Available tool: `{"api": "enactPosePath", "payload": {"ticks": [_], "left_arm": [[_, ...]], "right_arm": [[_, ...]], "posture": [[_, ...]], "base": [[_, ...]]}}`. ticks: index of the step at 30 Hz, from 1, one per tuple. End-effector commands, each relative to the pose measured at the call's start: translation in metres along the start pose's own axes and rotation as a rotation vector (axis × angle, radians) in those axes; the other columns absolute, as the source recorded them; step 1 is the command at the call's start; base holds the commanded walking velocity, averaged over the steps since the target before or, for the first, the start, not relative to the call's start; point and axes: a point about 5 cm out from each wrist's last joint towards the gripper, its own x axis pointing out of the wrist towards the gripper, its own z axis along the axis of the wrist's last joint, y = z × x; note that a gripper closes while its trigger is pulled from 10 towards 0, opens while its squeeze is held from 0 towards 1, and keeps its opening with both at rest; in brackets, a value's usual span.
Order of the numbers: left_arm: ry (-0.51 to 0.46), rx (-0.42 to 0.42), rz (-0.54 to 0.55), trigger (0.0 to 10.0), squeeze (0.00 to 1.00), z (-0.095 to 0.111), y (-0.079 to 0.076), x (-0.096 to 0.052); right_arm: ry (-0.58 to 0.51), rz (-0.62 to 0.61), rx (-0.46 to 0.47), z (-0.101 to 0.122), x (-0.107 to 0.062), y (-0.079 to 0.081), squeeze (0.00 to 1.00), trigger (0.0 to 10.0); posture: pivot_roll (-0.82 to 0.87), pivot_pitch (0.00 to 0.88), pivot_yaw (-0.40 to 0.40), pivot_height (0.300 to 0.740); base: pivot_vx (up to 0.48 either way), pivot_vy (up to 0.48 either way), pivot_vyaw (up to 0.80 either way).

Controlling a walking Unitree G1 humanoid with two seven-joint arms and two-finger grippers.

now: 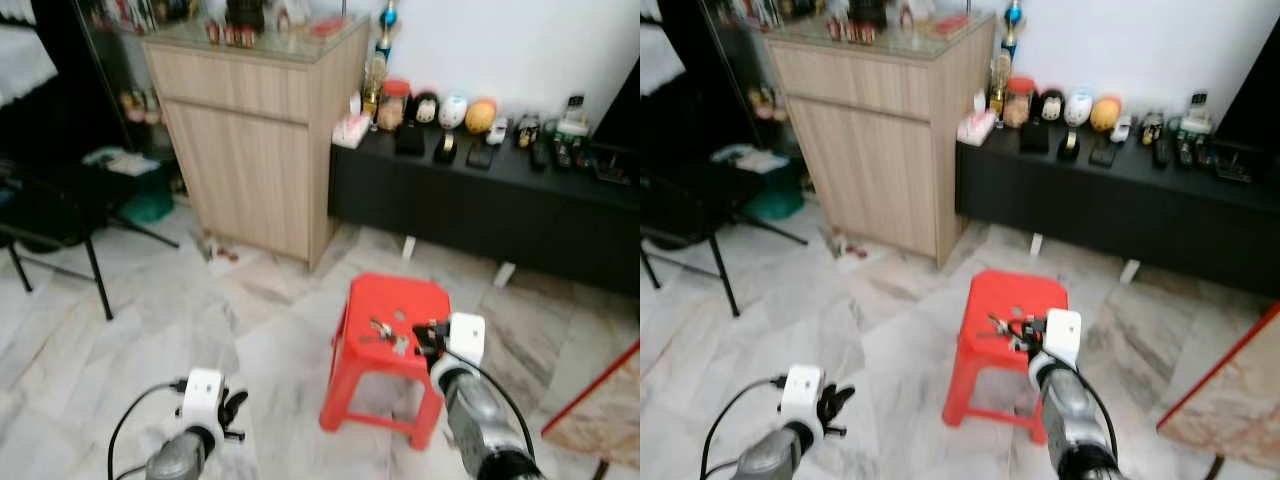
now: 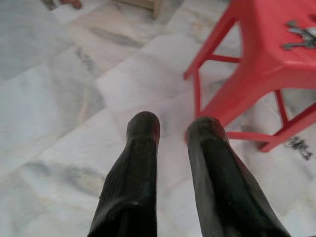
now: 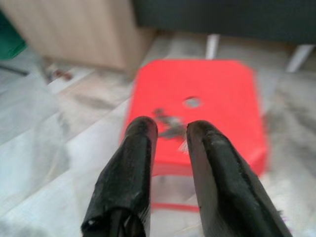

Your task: Hang keys on a hook

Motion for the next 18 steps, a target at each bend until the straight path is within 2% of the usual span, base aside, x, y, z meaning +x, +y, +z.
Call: {"api": "enactPosePath", "payload": {"ticks": [1, 18], "left_arm": [[0.019, 0.006, 0.01, 10.0, 0.0, -0.0049, 0.003, -0.0026], [0.048, -0.01, -0.002, 10.0, 0.0, -0.0124, -0.0015, -0.0042]], "right_arm": [[-0.012, 0.013, 0.001, 0.0031, 0.0019, 0.006, 0.0, 10.0], [-0.004, -0.004, 0.004, 0.0022, 0.0022, 0.0043, 0.0, 10.0]], "posture": [[-0.02, 0.0, -0.05, 0.74], [-0.02, 0.0, -0.052, 0.74]], "base": [[0.0, 0.0, 0.0], [0.0, 0.0, 0.0]]}}
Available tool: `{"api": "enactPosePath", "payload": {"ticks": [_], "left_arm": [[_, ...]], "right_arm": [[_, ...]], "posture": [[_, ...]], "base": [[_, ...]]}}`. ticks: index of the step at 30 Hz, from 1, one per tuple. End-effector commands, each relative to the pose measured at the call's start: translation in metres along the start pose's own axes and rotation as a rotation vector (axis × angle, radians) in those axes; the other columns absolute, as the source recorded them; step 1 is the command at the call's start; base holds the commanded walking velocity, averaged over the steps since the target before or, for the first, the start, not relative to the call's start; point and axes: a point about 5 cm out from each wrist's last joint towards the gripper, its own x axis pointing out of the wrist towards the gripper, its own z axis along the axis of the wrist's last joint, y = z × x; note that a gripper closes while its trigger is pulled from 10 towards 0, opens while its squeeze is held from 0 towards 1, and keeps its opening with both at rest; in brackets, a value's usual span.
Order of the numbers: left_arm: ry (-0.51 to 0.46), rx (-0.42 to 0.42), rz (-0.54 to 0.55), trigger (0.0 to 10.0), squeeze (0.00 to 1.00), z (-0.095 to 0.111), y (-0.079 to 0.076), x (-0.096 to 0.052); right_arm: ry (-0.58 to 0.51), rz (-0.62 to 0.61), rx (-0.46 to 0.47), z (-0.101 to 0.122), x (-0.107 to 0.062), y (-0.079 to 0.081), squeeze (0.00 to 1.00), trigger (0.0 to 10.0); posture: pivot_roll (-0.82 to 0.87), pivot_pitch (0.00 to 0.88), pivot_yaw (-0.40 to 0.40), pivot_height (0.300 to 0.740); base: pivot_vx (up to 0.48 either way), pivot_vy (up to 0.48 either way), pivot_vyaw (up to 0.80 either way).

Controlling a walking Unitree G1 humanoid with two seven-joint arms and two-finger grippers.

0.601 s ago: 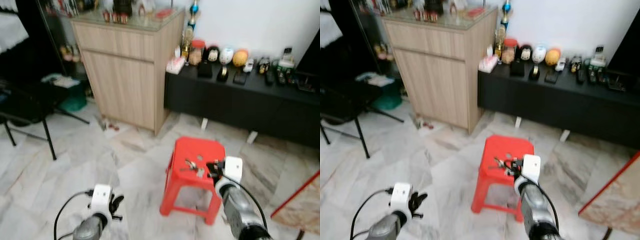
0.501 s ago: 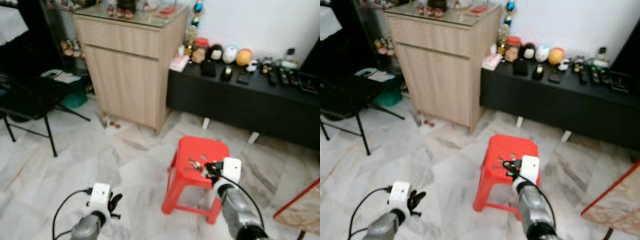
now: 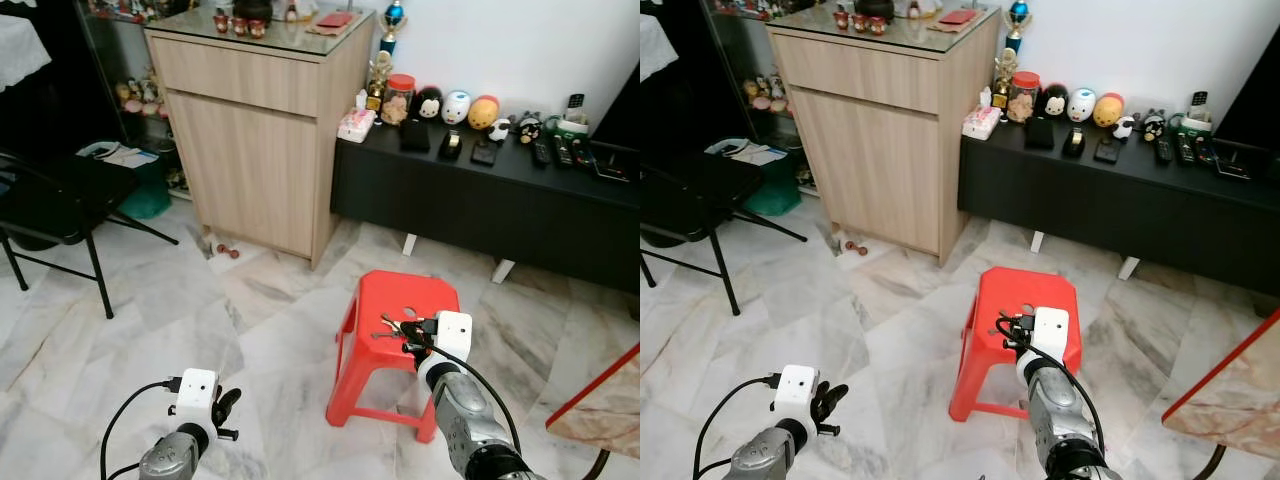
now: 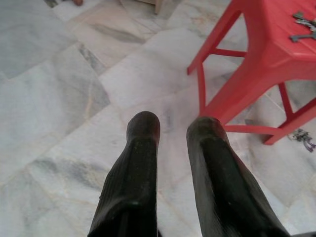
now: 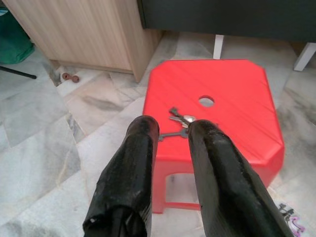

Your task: Hang keys on a hook

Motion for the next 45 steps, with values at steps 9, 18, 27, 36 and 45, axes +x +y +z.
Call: {"api": "enactPosePath", "payload": {"ticks": [9, 18, 27, 36, 45], "left_arm": [[0.032, -0.009, -0.022, 10.0, 0.0, -0.008, -0.003, -0.002], [0.027, -0.008, -0.033, 10.0, 0.0, -0.008, -0.004, -0.002], [0.025, -0.008, -0.04, 10.0, 0.0, -0.008, -0.006, -0.002], [0.024, -0.004, -0.048, 10.0, 0.0, -0.008, -0.008, -0.002], [0.023, 0.005, -0.044, 10.0, 0.0, -0.009, -0.009, -0.002]], "right_arm": [[0.034, -0.023, -0.022, -0.007, -0.002, -0.008, 0.0, 10.0], [0.046, -0.015, -0.031, -0.009, -0.002, -0.007, 0.0, 10.0], [0.068, 0.008, -0.048, -0.013, -0.003, -0.005, 0.0, 10.0], [0.084, 0.016, -0.055, -0.016, -0.004, -0.005, 0.0, 10.0], [0.101, -0.006, -0.058, -0.021, -0.005, -0.008, 0.0, 10.0]], "posture": [[-0.02, 0.006, -0.053, 0.74], [-0.02, 0.001, -0.055, 0.74], [-0.02, 0.0, -0.056, 0.74], [-0.02, 0.0, -0.059, 0.74], [-0.02, 0.0, -0.06, 0.74]], "base": [[0.187, 0.0, 0.0], [0.32, 0.0, 0.0], [0.342, 0.0, 0.0], [0.374, 0.0, 0.0], [0.117, 0.0, 0.0]]}}
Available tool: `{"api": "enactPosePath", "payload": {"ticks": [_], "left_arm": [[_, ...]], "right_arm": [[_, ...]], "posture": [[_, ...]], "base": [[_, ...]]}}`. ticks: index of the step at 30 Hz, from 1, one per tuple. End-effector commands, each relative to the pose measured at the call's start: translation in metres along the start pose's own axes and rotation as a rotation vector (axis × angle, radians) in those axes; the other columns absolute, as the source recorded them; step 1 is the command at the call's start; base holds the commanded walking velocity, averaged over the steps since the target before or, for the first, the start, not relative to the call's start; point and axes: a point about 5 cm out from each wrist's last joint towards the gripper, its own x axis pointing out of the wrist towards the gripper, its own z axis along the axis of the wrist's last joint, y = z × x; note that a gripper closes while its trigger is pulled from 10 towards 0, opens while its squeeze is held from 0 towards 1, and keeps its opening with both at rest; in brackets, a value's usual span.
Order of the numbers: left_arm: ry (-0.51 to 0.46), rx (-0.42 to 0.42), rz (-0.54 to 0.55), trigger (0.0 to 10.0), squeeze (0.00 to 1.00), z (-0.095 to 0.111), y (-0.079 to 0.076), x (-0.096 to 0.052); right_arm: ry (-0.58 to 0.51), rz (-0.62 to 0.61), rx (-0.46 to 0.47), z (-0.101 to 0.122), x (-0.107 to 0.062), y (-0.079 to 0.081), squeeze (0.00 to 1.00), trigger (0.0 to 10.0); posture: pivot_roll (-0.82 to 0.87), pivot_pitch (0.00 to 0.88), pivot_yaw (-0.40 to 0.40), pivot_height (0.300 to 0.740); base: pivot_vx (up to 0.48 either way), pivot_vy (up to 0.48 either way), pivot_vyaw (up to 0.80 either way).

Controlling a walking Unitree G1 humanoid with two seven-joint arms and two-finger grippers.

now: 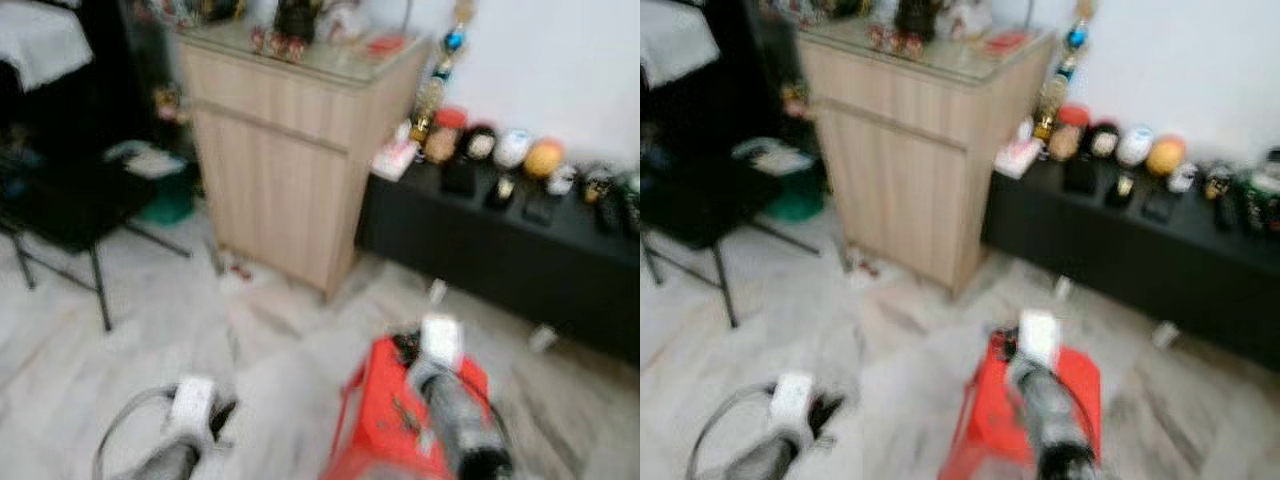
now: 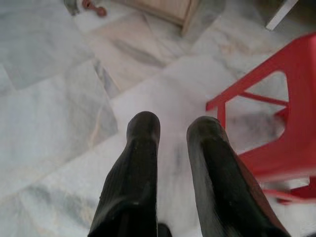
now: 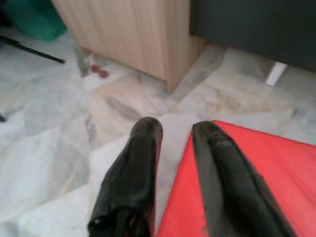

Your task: Hang keys on a hook

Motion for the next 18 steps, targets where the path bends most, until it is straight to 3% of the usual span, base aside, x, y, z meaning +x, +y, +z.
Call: {"api": "enactPosePath", "payload": {"ticks": [1, 9, 10, 11, 16, 17, 18], "left_arm": [[-0.001, 0.006, -0.032, 10.0, 0.0, 0.0, -0.009, 0.003], [0.004, 0.009, -0.037, 10.0, 0.0, -0.001, -0.01, 0.002], [0.006, 0.009, -0.038, 10.0, 0.0, -0.001, -0.01, 0.002], [0.008, 0.009, -0.038, 10.0, 0.0, -0.001, -0.01, 0.002], [0.009, 0.005, -0.038, 10.0, 0.0, -0.002, -0.01, 0.002], [0.011, -0.001, -0.037, 10.0, 0.0, -0.003, -0.01, 0.002], [0.012, -0.001, -0.036, 10.0, 0.0, -0.003, -0.01, 0.001]], "right_arm": [[0.035, -0.061, 0.007, -0.01, -0.006, -0.019, 0.0, 10.0], [0.06, -0.113, 0.079, -0.018, -0.008, -0.025, 0.0, 10.0], [0.059, -0.114, 0.077, -0.018, -0.009, -0.026, 0.68, 10.0], [0.056, -0.116, 0.077, -0.017, -0.009, -0.027, 1.0, 10.0], [0.053, -0.133, 0.073, -0.016, -0.009, -0.03, 1.0, 10.0], [0.053, -0.134, 0.072, -0.015, -0.009, -0.03, 0.0, 10.0], [0.052, -0.135, 0.072, -0.015, -0.009, -0.031, 0.0, 10.0]], "posture": [[-0.02, 0.0, -0.06, 0.74], [-0.02, 0.0, -0.061, 0.74], [-0.02, 0.0, -0.06, 0.74], [-0.02, 0.0, -0.061, 0.74], [-0.02, 0.0, -0.063, 0.74], [-0.02, 0.0, -0.064, 0.74], [-0.02, 0.0, -0.064, 0.74]], "base": [[0.0, 0.0, 0.0], [0.0, 0.0, 0.0], [0.0, 0.0, 0.0], [0.0, 0.0, 0.0], [0.0, 0.0, 0.0], [0.0, 0.0, 0.0], [0.0, 0.0, 0.0]]}}
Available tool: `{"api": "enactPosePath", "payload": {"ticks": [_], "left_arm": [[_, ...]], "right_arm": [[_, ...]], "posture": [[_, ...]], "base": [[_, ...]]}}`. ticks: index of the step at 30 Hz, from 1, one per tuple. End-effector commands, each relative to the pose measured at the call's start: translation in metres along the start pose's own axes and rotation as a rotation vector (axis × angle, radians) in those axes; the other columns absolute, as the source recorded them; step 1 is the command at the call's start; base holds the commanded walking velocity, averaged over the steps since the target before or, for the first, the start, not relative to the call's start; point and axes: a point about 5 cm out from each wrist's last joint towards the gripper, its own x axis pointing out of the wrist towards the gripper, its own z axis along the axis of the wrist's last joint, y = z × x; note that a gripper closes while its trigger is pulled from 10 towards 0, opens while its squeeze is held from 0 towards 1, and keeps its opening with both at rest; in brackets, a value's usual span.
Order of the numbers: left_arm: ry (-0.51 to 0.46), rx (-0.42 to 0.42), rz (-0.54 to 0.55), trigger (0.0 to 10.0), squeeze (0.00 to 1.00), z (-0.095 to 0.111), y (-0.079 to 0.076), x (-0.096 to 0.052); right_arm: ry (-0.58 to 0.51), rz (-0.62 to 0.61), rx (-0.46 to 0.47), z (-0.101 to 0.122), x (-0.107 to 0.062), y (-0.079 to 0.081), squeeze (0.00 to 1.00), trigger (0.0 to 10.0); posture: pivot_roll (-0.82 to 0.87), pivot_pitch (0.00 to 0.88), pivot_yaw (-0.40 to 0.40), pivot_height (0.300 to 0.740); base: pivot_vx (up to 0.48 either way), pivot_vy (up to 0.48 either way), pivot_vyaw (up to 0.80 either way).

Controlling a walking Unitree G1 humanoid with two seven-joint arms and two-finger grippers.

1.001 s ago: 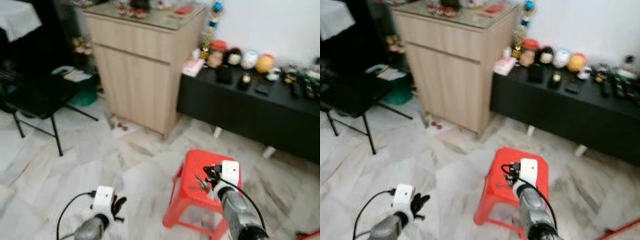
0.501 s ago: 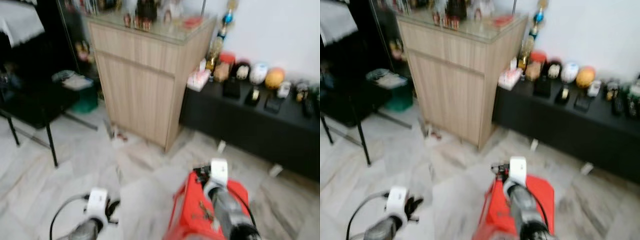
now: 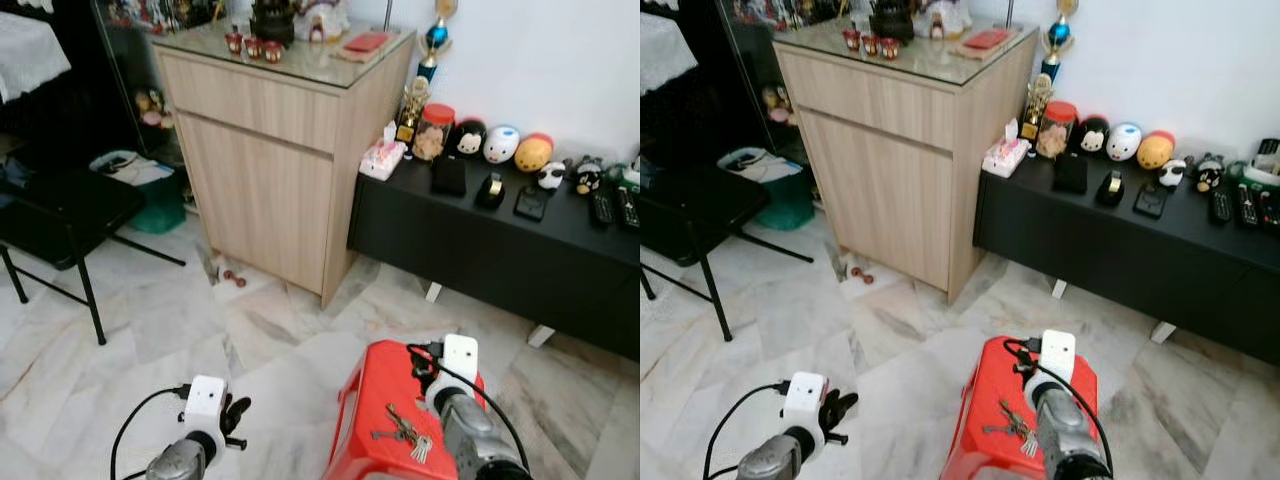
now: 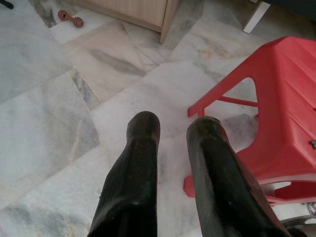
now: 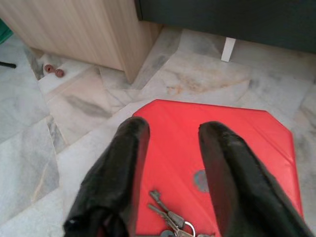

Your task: Hang keys on a hook

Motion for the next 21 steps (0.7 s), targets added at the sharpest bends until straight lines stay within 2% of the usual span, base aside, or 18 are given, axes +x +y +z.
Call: {"api": "enactPosePath", "payload": {"ticks": [1, 7, 14, 21], "left_arm": [[0.023, 0.001, -0.002, 10.0, 0.0, -0.005, 0.0, -0.002], [0.03, -0.002, 0.019, 10.0, 0.0, -0.007, 0.005, -0.004], [0.035, -0.009, 0.034, 10.0, 0.0, -0.008, 0.007, -0.005], [0.038, -0.01, 0.037, 10.0, 0.0, -0.01, 0.007, -0.006]], "right_arm": [[-0.002, -0.008, 0.0, 0.002, 0.001, -0.001, 0.0, 10.0], [-0.021, -0.059, -0.045, 0.006, 0.001, -0.005, 0.0, 10.0], [-0.054, -0.09, -0.049, 0.014, 0.001, -0.009, 0.0, 10.0], [-0.069, -0.075, -0.067, 0.017, 0.002, -0.004, 0.0, 10.0]], "posture": [[-0.02, 0.0, -0.065, 0.74], [-0.02, 0.0, -0.065, 0.74], [-0.02, 0.0, -0.068, 0.696], [-0.02, 0.001, -0.071, 0.656]], "base": [[0.0, 0.0, 0.0], [0.0, 0.0, 0.0], [0.0, 0.0, 0.0], [0.0, 0.0, 0.0]]}}
